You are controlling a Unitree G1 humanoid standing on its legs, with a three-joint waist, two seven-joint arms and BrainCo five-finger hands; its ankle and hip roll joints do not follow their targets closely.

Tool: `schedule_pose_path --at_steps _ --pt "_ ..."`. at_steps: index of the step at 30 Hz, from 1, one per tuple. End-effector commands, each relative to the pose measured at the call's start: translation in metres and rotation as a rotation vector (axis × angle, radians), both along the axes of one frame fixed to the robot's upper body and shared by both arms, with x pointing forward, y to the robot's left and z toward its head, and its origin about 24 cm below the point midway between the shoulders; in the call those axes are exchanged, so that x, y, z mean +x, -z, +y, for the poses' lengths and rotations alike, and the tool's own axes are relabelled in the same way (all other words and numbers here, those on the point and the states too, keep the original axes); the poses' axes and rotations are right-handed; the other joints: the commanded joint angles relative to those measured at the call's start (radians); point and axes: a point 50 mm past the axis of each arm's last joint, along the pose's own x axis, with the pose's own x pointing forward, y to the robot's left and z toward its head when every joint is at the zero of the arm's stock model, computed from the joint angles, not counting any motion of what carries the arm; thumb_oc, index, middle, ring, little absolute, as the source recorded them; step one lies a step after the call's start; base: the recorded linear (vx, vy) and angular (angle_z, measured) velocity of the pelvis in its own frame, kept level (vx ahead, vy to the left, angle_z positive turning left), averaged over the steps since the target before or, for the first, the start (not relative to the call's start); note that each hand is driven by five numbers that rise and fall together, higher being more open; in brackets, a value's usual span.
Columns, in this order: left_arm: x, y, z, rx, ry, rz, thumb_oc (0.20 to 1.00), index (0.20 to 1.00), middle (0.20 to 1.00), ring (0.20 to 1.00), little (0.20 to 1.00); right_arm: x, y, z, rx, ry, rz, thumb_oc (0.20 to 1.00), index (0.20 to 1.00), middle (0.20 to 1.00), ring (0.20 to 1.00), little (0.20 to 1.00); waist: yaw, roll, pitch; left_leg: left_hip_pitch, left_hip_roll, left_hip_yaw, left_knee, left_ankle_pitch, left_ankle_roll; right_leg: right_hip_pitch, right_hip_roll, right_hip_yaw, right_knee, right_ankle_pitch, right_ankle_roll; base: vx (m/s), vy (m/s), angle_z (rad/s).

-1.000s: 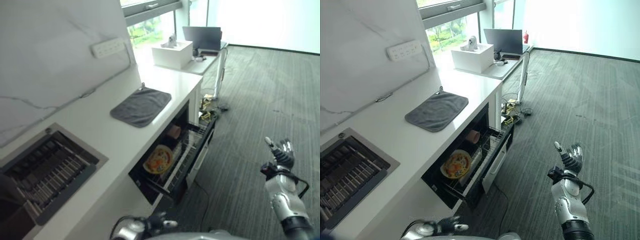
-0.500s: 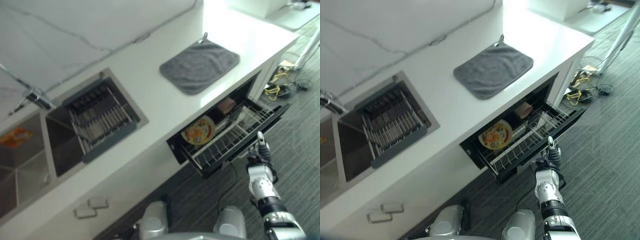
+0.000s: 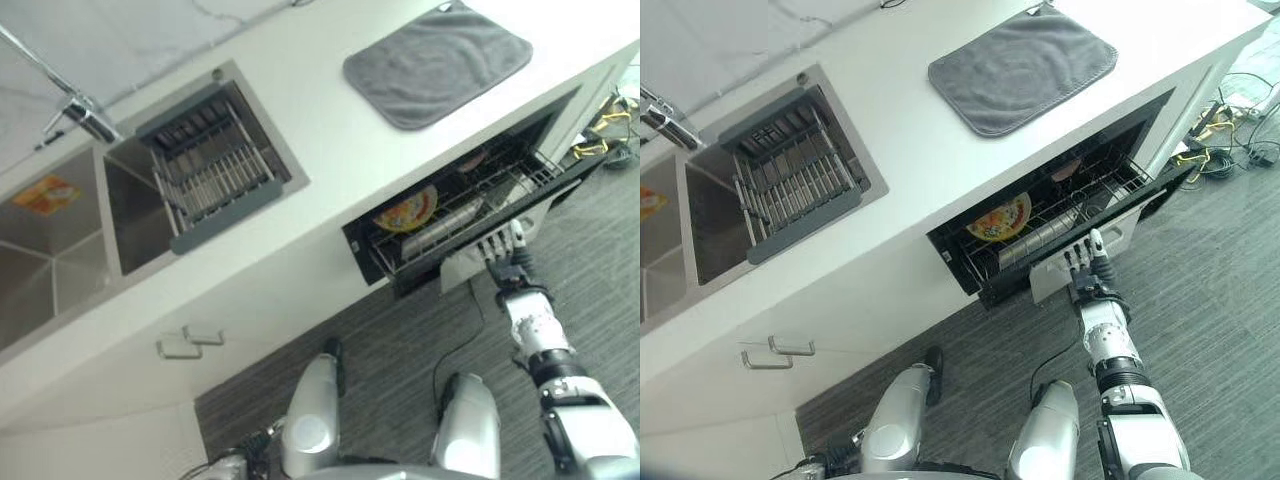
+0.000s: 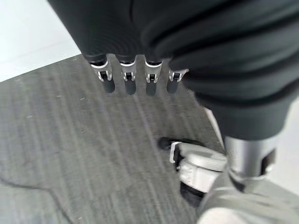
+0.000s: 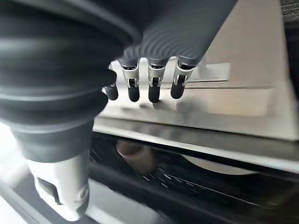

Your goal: Place the dishes in the dishwasher.

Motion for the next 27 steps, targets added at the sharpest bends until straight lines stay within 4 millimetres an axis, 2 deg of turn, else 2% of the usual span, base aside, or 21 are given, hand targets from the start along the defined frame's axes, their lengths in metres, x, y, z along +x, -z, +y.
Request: schedule_pose_path --at_steps 1,6,7,9,10,11,15,17,18,19,21,22,23,25,27 --pt "0.004 -0.007 0.029 0.061 0.031 -0.02 1.0 1.0 1.0 1.0 1.0 0.034 -0.058 0.062 -0.038 -0.283 -0.22 1.0 1.0 1.0 1.0 1.0 0.071 -0.037 0.0 0.037 -0.041 -0.006 -0.083 0.024 0.054 0.102 0.029 -0.059 0.005 -0.061 -0.063 0.02 0.009 0.16" --pt "0.022 -0.014 0.034 0.067 0.089 -0.094 1.0 1.0 1.0 1.0 1.0 0.053 -0.093 0.054 -0.195 -0.289 -0.24 1.0 1.0 1.0 1.0 1.0 0.126 -0.04 0.022 0.011 -0.065 -0.038 -0.085 0.022 0.064 0.092 0.028 -0.082 -0.018 -0.045 -0.053 0.04 0.044 0.16" --pt "0.025 -0.015 0.034 0.068 0.095 -0.102 1.0 1.0 1.0 1.0 1.0 0.055 -0.097 0.053 -0.215 -0.286 -0.241 1.0 1.0 1.0 1.0 1.0 0.132 -0.049 0.025 0.016 -0.073 -0.044 -0.077 -0.005 0.06 0.1 0.024 -0.075 -0.017 -0.067 -0.042 0.08 0.03 0.16" --pt "0.038 -0.019 0.035 0.071 0.112 -0.136 1.0 1.0 1.0 1.0 1.0 0.061 -0.116 0.052 -0.287 -0.286 -0.274 1.0 1.0 1.0 1.0 1.0 0.152 -0.055 0.038 0.004 -0.085 -0.054 -0.08 -0.008 0.067 0.095 0.023 -0.08 -0.047 -0.049 -0.029 0.02 0.058 0.16" --pt "0.056 -0.028 0.043 0.093 0.125 -0.183 1.0 1.0 1.0 1.0 1.0 0.07 -0.151 0.049 -0.297 -0.258 -0.349 1.0 1.0 1.0 1.0 1.0 0.177 -0.073 0.052 -0.019 -0.093 -0.055 -0.096 -0.006 0.074 0.085 0.023 -0.091 -0.109 -0.013 -0.007 -0.06 0.044 0.13" --pt "0.064 -0.034 0.048 0.119 0.135 -0.22 1.0 1.0 1.0 1.0 1.0 0.072 -0.168 0.044 -0.285 -0.227 -0.392 1.0 1.0 1.0 1.0 1.0 0.192 -0.085 0.059 -0.035 -0.095 -0.053 -0.102 -0.005 0.076 0.084 0.024 -0.099 -0.151 0.011 0.006 -0.06 0.023 0.01" --pt "0.077 -0.042 0.055 0.107 0.095 -0.277 1.0 1.0 1.0 1.0 1.0 0.074 -0.194 0.041 -0.269 -0.202 -0.461 1.0 1.0 1.0 1.0 1.0 0.209 -0.107 0.069 -0.053 -0.094 -0.045 -0.121 0.0 0.077 0.09 0.026 -0.113 -0.233 0.058 0.03 -0.02 -0.011 0.21" --pt "0.081 -0.045 0.055 0.087 0.08 -0.297 1.0 1.0 1.0 1.0 1.0 0.074 -0.2 0.039 -0.243 -0.193 -0.475 1.0 1.0 1.0 1.0 1.0 0.214 -0.118 0.069 -0.055 -0.091 -0.038 -0.131 0.002 0.076 0.101 0.026 -0.121 -0.27 0.076 0.041 0.0 -0.045 0.03" --pt "0.085 -0.048 0.055 0.033 0.021 -0.316 1.0 1.0 1.0 1.0 1.0 0.074 -0.197 0.04 -0.219 -0.192 -0.458 1.0 1.0 1.0 1.0 1.0 0.218 -0.133 0.062 -0.048 -0.085 -0.027 -0.145 0.002 0.074 0.125 0.028 -0.132 -0.316 0.096 0.053 -0.01 -0.12 0.07" --pt "0.089 -0.05 0.054 -0.017 -0.03 -0.344 1.0 1.0 1.0 1.0 1.0 0.075 -0.177 0.044 -0.207 -0.195 -0.393 1.0 1.0 1.0 1.0 1.0 0.218 -0.147 0.05 -0.036 -0.073 -0.015 -0.16 0.004 0.07 0.151 0.03 -0.142 -0.355 0.111 0.06 -0.01 -0.14 0.03" --pt "0.091 -0.051 0.053 -0.017 -0.021 -0.373 1.0 1.0 1.0 1.0 1.0 0.075 -0.156 0.046 -0.166 -0.191 -0.325 1.0 1.0 1.0 1.0 1.0 0.216 -0.153 0.039 -0.02 -0.064 -0.007 -0.173 0.006 0.066 0.174 0.035 -0.145 -0.381 0.118 0.062 -0.08 -0.096 0.02" --pt "0.093 -0.05 0.045 -0.04 -0.01 -0.391 1.0 1.0 1.0 1.0 1.0 0.07 -0.112 0.054 -0.145 -0.211 -0.213 1.0 1.0 1.0 1.0 1.0 0.202 -0.154 0.018 0.001 -0.05 0.012 -0.207 0.04 0.066 0.198 0.043 -0.158 -0.431 0.152 0.057 -0.13 -0.044 0.01" --pt "0.093 -0.05 0.044 -0.04 -0.008 -0.396 1.0 1.0 1.0 1.0 1.0 0.068 -0.105 0.055 -0.153 -0.212 -0.192 1.0 1.0 1.0 1.0 1.0 0.2 -0.154 0.015 0.007 -0.048 0.014 -0.213 0.042 0.065 0.203 0.045 -0.157 -0.437 0.154 0.057 -0.14 -0.038 0.01" --pt "0.094 -0.049 0.039 -0.04 -0.014 -0.422 1.0 1.0 1.0 1.0 1.0 0.058 -0.067 0.059 -0.207 -0.224 -0.08 1.0 1.0 1.0 1.0 1.0 0.185 -0.153 -0.001 0.034 -0.036 0.024 -0.24 0.048 0.06 0.22 0.049 -0.154 -0.462 0.162 0.057 -0.05 -0.063 -0.05" --pt "0.09 -0.045 0.031 -0.033 -0.024 -0.453 1.0 1.0 1.0 1.0 1.0 0.014 0.026 0.053 -0.213 -0.208 0.146 1.0 1.0 1.0 1.0 1.0 0.142 -0.149 -0.045 0.099 0.001 0.047 -0.307 0.066 0.044 0.255 0.056 -0.144 -0.506 0.172 0.057 -0.05 -0.133 -0.01"
